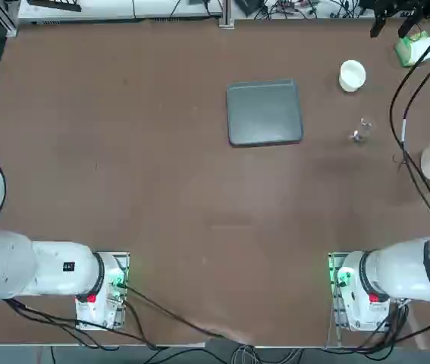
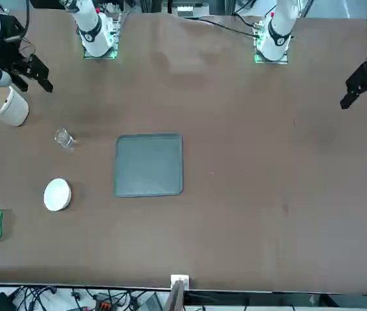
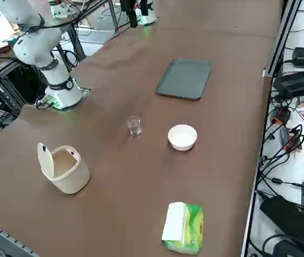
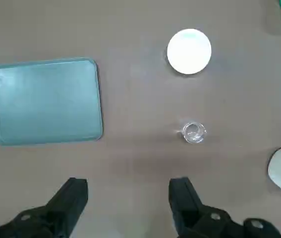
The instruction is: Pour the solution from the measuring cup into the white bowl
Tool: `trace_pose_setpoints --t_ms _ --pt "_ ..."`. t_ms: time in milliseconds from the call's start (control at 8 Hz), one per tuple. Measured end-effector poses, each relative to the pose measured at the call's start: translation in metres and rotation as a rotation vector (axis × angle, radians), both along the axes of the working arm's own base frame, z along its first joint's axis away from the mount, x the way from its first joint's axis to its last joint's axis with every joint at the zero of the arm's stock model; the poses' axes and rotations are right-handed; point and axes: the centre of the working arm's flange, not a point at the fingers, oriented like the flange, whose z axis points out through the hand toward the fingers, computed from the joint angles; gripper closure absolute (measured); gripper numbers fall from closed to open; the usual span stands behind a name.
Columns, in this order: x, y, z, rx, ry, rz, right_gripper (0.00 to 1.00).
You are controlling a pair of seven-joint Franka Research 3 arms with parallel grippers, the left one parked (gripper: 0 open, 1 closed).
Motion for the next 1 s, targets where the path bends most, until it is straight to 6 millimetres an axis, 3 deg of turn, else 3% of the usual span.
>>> trace_pose_setpoints --t_ms 375,625,750,1000 --pt "0.002 0.001 -0.004 -0.009 0.006 0.012 0.00" --pt "0.012 0.005 -0.024 -0.110 0.035 0.009 0.00" --pt "0.023 0.019 -0.050 -0.195 0.065 -0.044 0.00" --pt "0.045 0.070 -0.130 -0.424 0.094 -0.200 0.00"
